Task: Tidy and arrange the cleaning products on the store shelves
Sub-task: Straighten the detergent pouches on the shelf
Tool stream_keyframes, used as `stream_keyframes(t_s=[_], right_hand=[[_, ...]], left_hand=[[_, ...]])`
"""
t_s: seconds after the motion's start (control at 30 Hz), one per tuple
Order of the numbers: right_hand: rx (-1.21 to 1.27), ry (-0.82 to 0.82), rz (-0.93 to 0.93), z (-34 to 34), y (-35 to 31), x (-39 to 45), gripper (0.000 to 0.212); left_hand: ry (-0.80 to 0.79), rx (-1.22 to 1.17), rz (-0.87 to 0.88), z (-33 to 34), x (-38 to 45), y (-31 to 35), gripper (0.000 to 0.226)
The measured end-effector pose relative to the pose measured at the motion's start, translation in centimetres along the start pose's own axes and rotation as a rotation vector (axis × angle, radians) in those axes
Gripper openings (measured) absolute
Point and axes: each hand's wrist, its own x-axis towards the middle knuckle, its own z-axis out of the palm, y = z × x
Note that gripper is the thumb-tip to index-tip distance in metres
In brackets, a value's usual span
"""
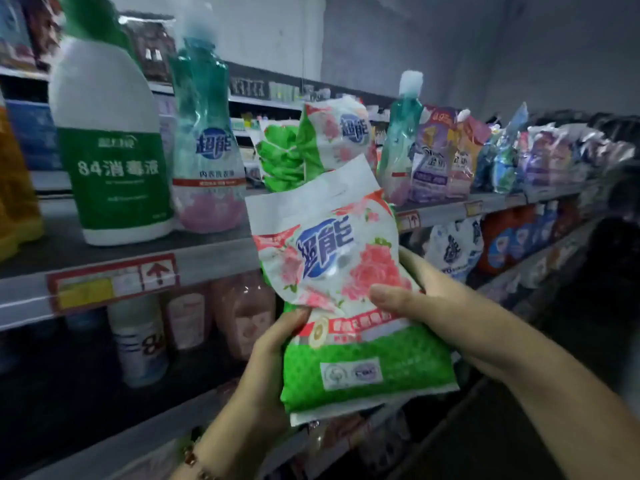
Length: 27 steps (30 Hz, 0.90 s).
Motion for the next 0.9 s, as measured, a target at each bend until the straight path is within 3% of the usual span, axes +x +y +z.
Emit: stream_keyframes(t_s=[0.07,0.13,0.2,0.27,0.4,0.57,0.63,0.77,0.83,0.9], right_hand=[[0.041,-0.020,0.061,0.4,0.8,-1.1,0.063],[0.069,0.035,0.106,0.6,1.8,-1.6,0.060],[0.091,0.142,0.129,0.8,2.8,-2.3,0.062],[0.130,0.230,0.168,0.7,4.2,-3.0,0.078],[0.219,0.337,0.189,1.0,6.9,-5.0,0.066],[0.359,0.367,0.184,1.1,9.3,-7.5,0.048],[0.468,0.397,0.182,1.3,10.7,-8.4,0.045],[0.715,0.442,0.242,3.0,13.9,-8.5,0.069],[0.818,0.470,0.212,3.8,14.3,-8.3,0.066],[0.893,0.446,0.186,4.0,14.4,-8.3,0.074]], left_hand=[[-0.023,-0.090,-0.065,-1.4,0.0,-1.9,0.060],[-0.033,-0.206,-0.140,-2.0,0.4,-3.3,0.067],[-0.008,-0.231,-0.202,-1.8,0.1,-5.1,0.057],[0.016,-0.240,-0.239,-1.9,-0.6,-6.3,0.051],[0.096,-0.222,-0.301,-2.4,-1.2,-8.1,0.057],[0.064,0.044,-0.250,-0.8,-1.8,-7.6,0.051],[-0.069,0.122,-0.149,-1.1,-1.3,-6.4,0.044],[-0.053,0.547,-0.095,0.1,-1.7,-5.5,0.027],[-0.023,0.601,-0.148,1.2,-2.1,-5.7,0.035],[-0.138,0.602,-0.082,1.7,-3.3,-5.3,0.034]])
